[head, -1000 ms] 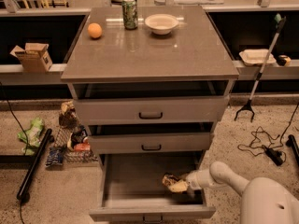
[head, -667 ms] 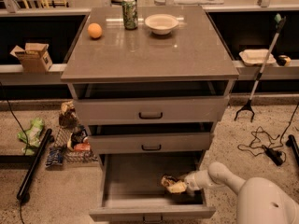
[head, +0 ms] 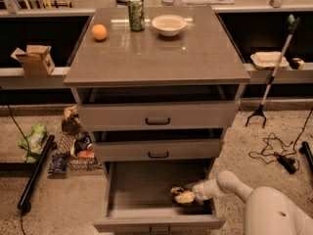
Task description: Place brown chip bag into bottom drawer
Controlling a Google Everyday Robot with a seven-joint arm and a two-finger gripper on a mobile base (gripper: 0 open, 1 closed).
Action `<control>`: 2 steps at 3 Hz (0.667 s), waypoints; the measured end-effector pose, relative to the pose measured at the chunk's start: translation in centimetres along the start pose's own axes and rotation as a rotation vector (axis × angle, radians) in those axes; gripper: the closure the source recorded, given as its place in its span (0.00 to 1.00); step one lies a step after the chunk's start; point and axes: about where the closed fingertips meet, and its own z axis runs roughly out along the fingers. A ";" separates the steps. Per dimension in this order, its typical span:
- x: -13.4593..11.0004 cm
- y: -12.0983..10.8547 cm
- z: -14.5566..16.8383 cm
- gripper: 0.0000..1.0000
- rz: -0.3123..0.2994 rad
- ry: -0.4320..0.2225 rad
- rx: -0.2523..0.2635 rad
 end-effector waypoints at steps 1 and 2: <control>-0.2 0.1 -0.1 0.00 -0.003 -0.007 -0.007; -2.0 1.7 -2.5 0.00 -0.048 -0.037 -0.040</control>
Offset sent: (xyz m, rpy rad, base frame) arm -0.0042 -0.0132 0.0962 0.1040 -0.1052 0.0915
